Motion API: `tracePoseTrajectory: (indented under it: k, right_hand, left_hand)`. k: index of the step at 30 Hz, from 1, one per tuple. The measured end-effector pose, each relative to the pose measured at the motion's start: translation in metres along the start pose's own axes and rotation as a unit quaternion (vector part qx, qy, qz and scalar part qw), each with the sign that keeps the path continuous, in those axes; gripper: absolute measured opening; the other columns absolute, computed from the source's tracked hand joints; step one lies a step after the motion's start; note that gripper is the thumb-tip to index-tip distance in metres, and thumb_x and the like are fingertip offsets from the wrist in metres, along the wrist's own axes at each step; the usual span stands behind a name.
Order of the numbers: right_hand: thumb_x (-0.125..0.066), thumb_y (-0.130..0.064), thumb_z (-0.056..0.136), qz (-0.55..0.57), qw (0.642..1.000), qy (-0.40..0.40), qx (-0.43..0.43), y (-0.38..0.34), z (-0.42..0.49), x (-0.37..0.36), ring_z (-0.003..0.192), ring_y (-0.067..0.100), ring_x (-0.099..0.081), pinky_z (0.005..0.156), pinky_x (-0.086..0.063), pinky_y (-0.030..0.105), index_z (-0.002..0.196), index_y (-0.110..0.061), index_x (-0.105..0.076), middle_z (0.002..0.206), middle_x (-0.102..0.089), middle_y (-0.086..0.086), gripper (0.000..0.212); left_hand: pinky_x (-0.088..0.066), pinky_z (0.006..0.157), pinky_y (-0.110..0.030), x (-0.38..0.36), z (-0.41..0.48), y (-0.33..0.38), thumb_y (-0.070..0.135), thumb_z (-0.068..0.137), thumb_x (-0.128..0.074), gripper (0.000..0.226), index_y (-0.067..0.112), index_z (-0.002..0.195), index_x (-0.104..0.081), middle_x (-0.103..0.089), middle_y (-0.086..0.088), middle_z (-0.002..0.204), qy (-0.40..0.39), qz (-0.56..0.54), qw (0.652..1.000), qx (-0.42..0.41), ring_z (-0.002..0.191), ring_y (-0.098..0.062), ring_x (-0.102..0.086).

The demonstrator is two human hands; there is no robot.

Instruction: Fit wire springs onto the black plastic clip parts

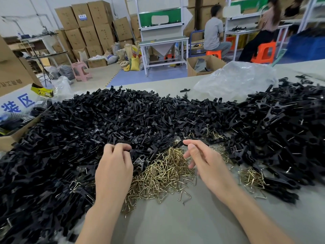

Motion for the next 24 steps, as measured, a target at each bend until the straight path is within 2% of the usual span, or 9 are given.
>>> tracePoseTrajectory:
  k: [3, 6, 8, 11, 15, 17, 20, 24]
  right_hand:
    - [-0.041, -0.045, 0.105, -0.001, 1.000, 0.000, 0.002, -0.001, 0.000, 0.000, 0.078, 0.001, -0.068, 0.061, -0.047, 0.016, 0.127, -0.046, -0.059, 0.096, -0.069, -0.025, 0.029]
    - [-0.041, -0.044, 0.104, 0.003, 1.000, -0.003, 0.003, -0.002, -0.001, 0.000, 0.079, 0.002, -0.068, 0.062, -0.048, 0.016, 0.129, -0.043, -0.059, 0.097, -0.069, -0.024, 0.030]
    - [-0.042, -0.044, 0.104, 0.009, 1.000, -0.005, 0.002, -0.002, -0.001, 0.000, 0.080, 0.002, -0.068, 0.063, -0.049, 0.015, 0.129, -0.042, -0.059, 0.097, -0.069, -0.023, 0.031]
    - [-0.042, -0.044, 0.103, 0.015, 1.000, -0.004, 0.004, -0.003, -0.001, 0.000, 0.080, 0.003, -0.068, 0.062, -0.048, 0.015, 0.127, -0.044, -0.059, 0.096, -0.069, -0.023, 0.029]
    - [-0.042, -0.047, 0.101, 0.016, 1.000, 0.001, 0.008, -0.004, -0.001, 0.000, 0.078, 0.004, -0.068, 0.061, -0.048, 0.014, 0.125, -0.047, -0.059, 0.095, -0.070, -0.022, 0.029]
    - [-0.042, -0.045, 0.102, 0.021, 1.000, 0.004, 0.015, -0.007, -0.002, 0.000, 0.077, 0.006, -0.068, 0.061, -0.048, 0.015, 0.122, -0.049, -0.059, 0.095, -0.069, -0.020, 0.026]
    - [-0.047, -0.044, 0.100, 0.068, 0.998, 0.008, 0.017, -0.016, -0.001, 0.001, 0.077, 0.009, -0.068, 0.062, -0.050, 0.016, 0.118, -0.046, -0.062, 0.096, -0.071, -0.014, 0.024]
    - [-0.058, -0.042, 0.092, 0.202, 0.976, -0.083, 0.006, -0.031, -0.007, -0.013, 0.083, 0.011, -0.070, 0.065, -0.058, 0.026, 0.122, -0.035, -0.068, 0.105, -0.075, -0.005, 0.033]
  left_hand:
    - [-0.051, 0.071, -0.039, -0.010, 0.001, -0.007, 0.033, 0.102, -0.045, 0.032, 0.023, 0.125, -0.064, -0.046, -0.002, 0.105, -0.092, 0.050, 0.993, 0.052, 0.076, -0.027, -0.060]
    - [-0.051, 0.079, -0.039, -0.011, 0.005, -0.006, 0.047, 0.102, -0.045, 0.037, 0.029, 0.129, -0.062, -0.040, 0.001, 0.105, -0.131, 0.095, 0.985, 0.058, 0.083, -0.028, -0.062]
    - [-0.051, 0.079, -0.040, -0.011, 0.006, -0.006, 0.044, 0.102, -0.047, 0.033, 0.027, 0.125, -0.063, -0.042, 0.003, 0.104, -0.120, 0.100, 0.986, 0.053, 0.083, -0.027, -0.062]
    - [-0.049, 0.070, -0.038, -0.011, 0.004, -0.007, 0.041, 0.101, -0.050, 0.026, 0.025, 0.117, -0.061, -0.044, 0.001, 0.105, -0.101, 0.085, 0.989, 0.065, 0.078, -0.028, -0.061]
    - [-0.049, 0.065, -0.039, -0.003, 0.000, -0.007, 0.039, 0.095, -0.056, 0.021, 0.022, 0.107, -0.058, -0.046, -0.002, 0.106, -0.043, 0.003, 0.995, 0.086, 0.068, -0.028, -0.059]
    - [-0.046, 0.064, -0.037, 0.007, 0.000, 0.001, 0.038, 0.093, -0.057, 0.020, 0.023, 0.106, -0.055, -0.045, -0.001, 0.109, 0.019, -0.062, 0.996, 0.064, 0.070, -0.025, -0.058]
    - [-0.040, 0.061, -0.015, 0.016, -0.007, 0.029, 0.036, 0.092, -0.059, 0.020, 0.023, 0.106, -0.053, -0.040, 0.005, 0.106, 0.072, -0.112, 0.991, -0.028, 0.072, -0.009, -0.053]
    - [-0.043, 0.063, -0.015, -0.007, -0.036, 0.070, 0.045, 0.094, -0.051, 0.022, 0.027, 0.107, -0.048, -0.036, 0.014, 0.101, -0.037, -0.181, 0.976, -0.113, 0.077, 0.006, -0.050]
Point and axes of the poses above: each hand's wrist, its own z-axis towards the middle knuckle, its own x-axis out of the back of the hand, y = z × x, the point moved 4 cm from there along z, towards the middle knuckle
